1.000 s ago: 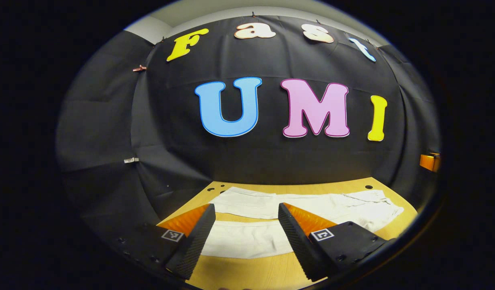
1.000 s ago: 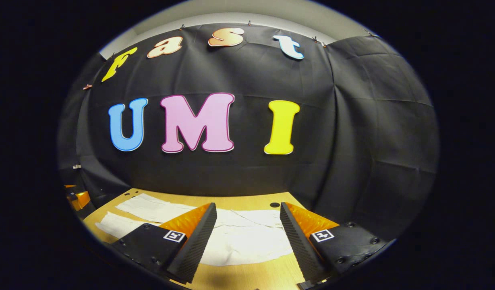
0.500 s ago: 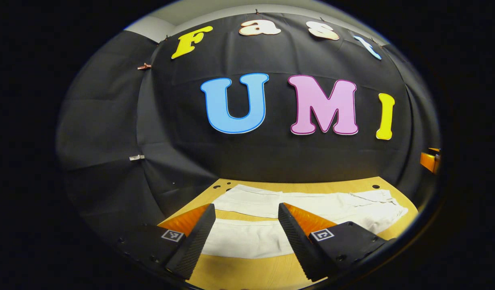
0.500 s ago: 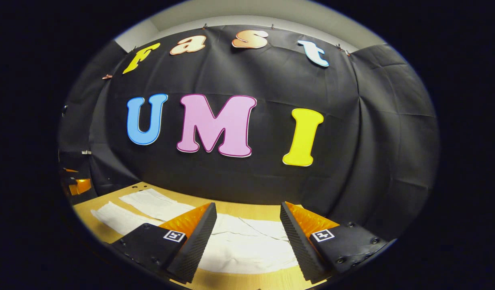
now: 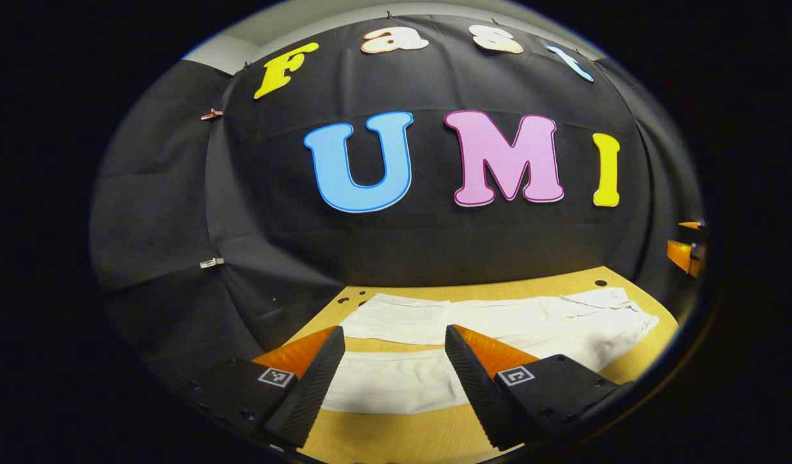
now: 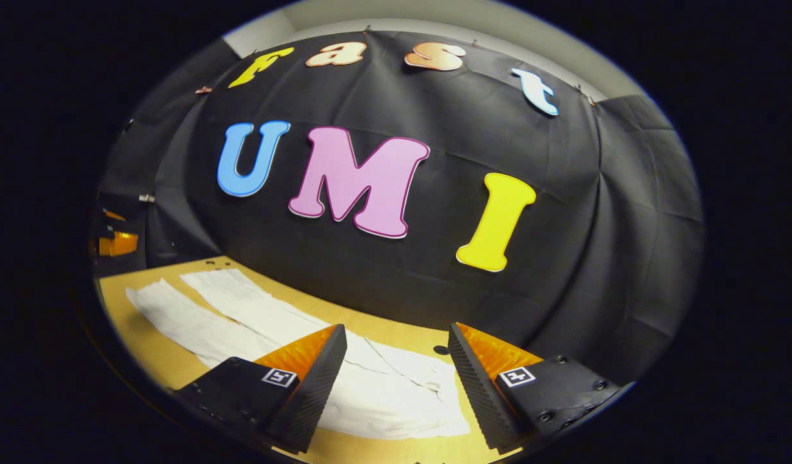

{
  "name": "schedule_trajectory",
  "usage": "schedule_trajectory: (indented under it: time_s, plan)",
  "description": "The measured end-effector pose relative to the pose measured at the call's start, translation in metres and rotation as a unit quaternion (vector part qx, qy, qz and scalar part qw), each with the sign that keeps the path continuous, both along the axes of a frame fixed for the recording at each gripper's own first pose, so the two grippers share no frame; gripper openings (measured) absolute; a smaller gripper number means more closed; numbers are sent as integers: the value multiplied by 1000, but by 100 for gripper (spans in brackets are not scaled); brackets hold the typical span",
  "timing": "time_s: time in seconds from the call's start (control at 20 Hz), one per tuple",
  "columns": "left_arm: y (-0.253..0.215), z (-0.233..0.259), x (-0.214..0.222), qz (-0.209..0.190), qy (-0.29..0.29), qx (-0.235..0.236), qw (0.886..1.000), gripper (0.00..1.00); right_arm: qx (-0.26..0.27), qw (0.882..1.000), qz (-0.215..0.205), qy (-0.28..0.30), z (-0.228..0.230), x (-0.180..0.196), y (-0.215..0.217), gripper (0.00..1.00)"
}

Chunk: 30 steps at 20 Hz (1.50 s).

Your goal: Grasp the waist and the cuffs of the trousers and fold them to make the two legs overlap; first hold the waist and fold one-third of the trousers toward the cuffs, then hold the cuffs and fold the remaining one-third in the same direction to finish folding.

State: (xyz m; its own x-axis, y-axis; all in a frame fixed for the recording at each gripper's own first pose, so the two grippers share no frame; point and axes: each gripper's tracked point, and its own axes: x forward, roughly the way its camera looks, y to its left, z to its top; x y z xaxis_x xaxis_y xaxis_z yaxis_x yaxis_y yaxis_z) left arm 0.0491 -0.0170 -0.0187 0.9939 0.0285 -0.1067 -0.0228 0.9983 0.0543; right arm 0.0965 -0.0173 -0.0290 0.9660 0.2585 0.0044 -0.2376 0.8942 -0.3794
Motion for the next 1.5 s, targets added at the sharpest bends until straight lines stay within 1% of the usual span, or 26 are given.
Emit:
schedule_trajectory:
  time_s: [0.1,0.2,0.3,0.45,0.55,0.65,0.7,0.75,0.8,0.85,0.9,1.0,1.05,1.1,1.2,1.25,1.4,1.5]
  plan:
    - [2,-4,0,5,8,-2,1000,99,-47,999,21,3,-12,8,-6,97]
    - [4,-8,-2,10,13,-1,1000,99,-96,995,41,3,-27,16,-13,97]
    - [9,-13,-6,19,18,6,1000,99,-149,987,57,20,-50,22,-26,97]
    - [17,-18,-12,35,25,15,999,99,-202,974,86,52,-82,32,-40,97]
    - [23,-23,-15,49,32,16,998,99,-241,963,102,68,-104,33,-52,97]
    - [24,-30,-18,57,42,11,997,99,-291,945,126,85,-129,30,-65,97]
    - [25,-37,-19,63,51,12,997,99,-328,928,145,103,-149,29,-77,97]
    - [25,-39,-19,67,55,13,996,99,-353,915,157,117,-164,28,-86,97]
    - [27,-42,-20,73,59,15,995,99,-389,895,173,134,-183,24,-98,97]
    - [28,-45,-19,81,63,16,995,99,-412,881,183,142,-194,22,-107,97]
    - [28,-49,-19,85,69,14,994,99,-429,870,189,149,-205,21,-117,97]
    - [22,-56,-17,88,78,7,993,99,-455,856,190,159,-222,26,-134,97]
    - [21,-58,-18,89,81,6,993,99,-467,850,186,158,-225,29,-144,97]
    - [19,-59,-17,90,84,7,992,99,-474,847,178,161,-229,35,-156,97]
    - [17,-60,-14,90,87,11,992,99,-473,847,164,181,-240,41,-174,97]
    - [17,-61,-12,92,89,15,992,99,-478,843,160,187,-245,45,-180,97]
    - [15,-57,-10,93,87,21,992,98,-494,839,162,159,-244,60,-170,95]
    - [14,-56,-10,96,88,24,991,99,-512,831,164,141,-246,72,-160,95]
